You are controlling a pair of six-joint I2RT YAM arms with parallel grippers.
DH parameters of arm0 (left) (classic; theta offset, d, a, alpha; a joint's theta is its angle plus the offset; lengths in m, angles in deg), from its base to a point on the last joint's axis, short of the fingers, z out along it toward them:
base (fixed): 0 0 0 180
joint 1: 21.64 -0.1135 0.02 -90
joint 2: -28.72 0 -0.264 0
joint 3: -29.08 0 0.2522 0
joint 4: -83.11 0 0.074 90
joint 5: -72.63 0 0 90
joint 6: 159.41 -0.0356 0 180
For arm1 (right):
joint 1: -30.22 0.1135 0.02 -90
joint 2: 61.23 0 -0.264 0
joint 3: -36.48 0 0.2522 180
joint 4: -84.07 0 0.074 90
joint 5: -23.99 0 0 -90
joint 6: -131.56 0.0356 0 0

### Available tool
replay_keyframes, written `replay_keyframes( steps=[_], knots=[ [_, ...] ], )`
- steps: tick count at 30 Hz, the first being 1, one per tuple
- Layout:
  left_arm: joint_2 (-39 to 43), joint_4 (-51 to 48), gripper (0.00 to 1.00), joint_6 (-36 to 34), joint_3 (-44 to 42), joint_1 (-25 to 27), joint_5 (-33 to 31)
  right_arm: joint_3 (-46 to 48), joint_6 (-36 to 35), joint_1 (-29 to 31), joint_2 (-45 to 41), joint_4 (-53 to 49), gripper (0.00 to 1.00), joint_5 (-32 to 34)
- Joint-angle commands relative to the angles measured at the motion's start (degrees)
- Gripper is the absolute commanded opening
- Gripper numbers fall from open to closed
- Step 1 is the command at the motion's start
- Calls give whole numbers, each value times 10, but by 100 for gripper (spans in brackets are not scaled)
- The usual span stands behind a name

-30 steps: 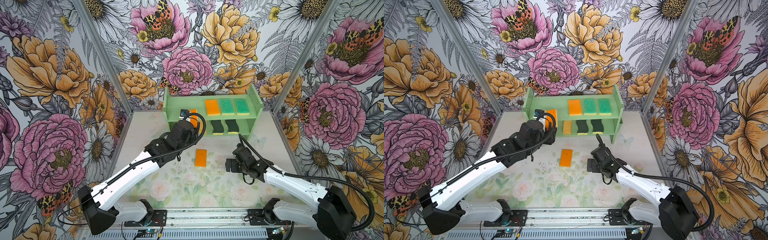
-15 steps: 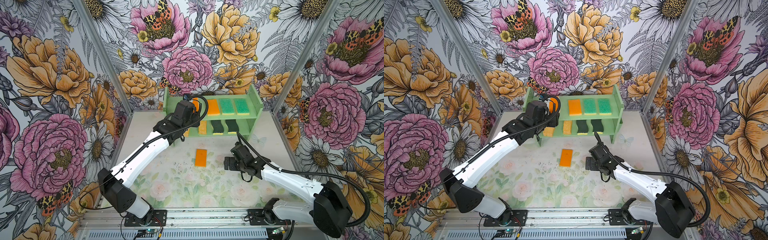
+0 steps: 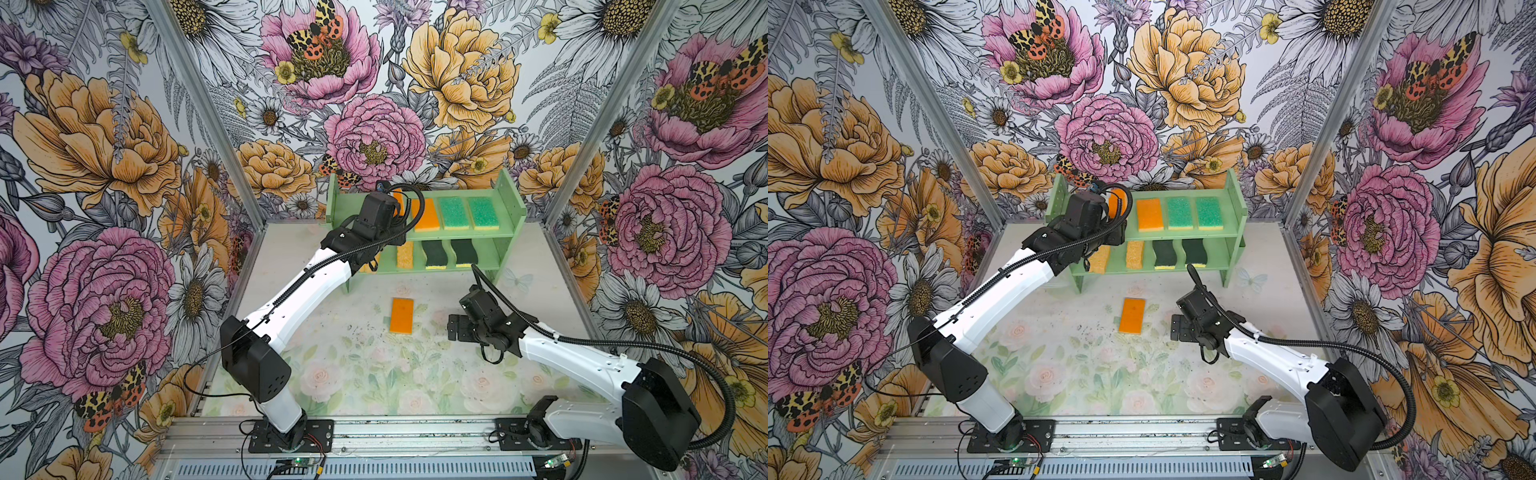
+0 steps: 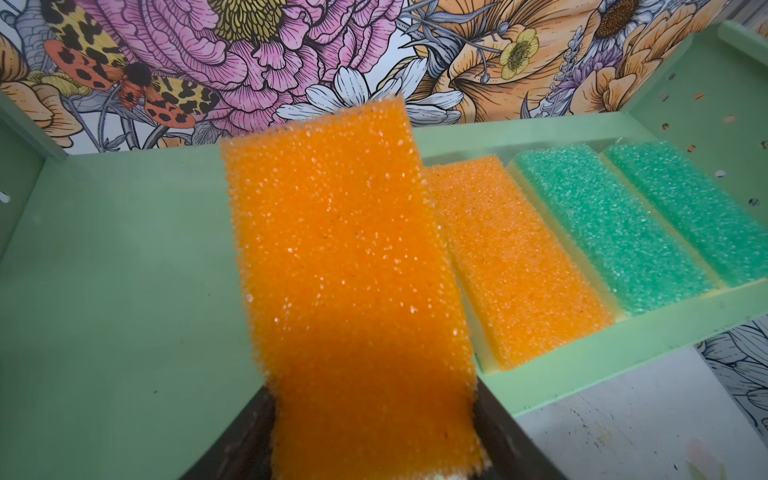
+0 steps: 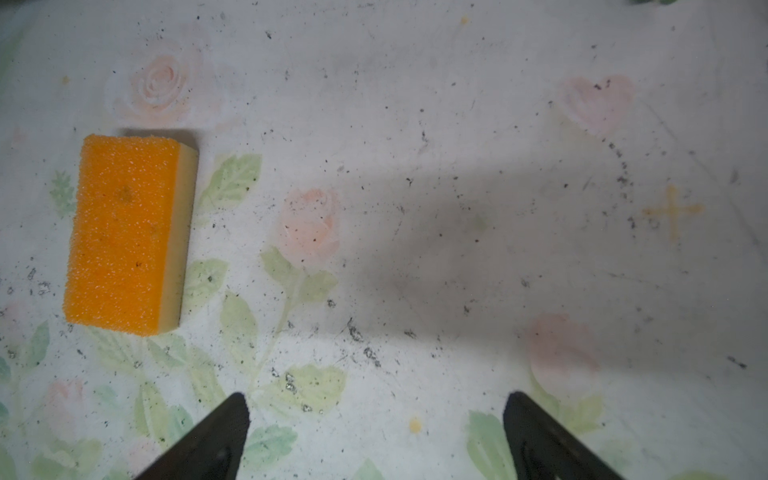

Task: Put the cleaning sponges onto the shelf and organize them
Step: 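Lift the orange sponge with the left gripper and carry it to the upper shelf, then lower the orange sponge beside the other orange sponge and open the left gripper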

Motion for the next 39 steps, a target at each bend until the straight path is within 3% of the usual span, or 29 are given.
replay_keyframes(
  steps=[1, 18, 24, 39],
  knots=[
    [-15, -4, 63, 4, 25, 6, 1, -16, 5, -3, 1, 11, 98, -1],
    [-51, -25, 65, -20, 52, 13, -57, -15, 4, -3, 0, 11, 98, -1],
    [-53, -27, 70, -21, 53, 13, -67, -15, 5, -3, 3, 12, 98, -1],
    [-54, -27, 78, 2, 66, 3, -29, -15, 6, -3, 5, 12, 98, -5]
  ],
)
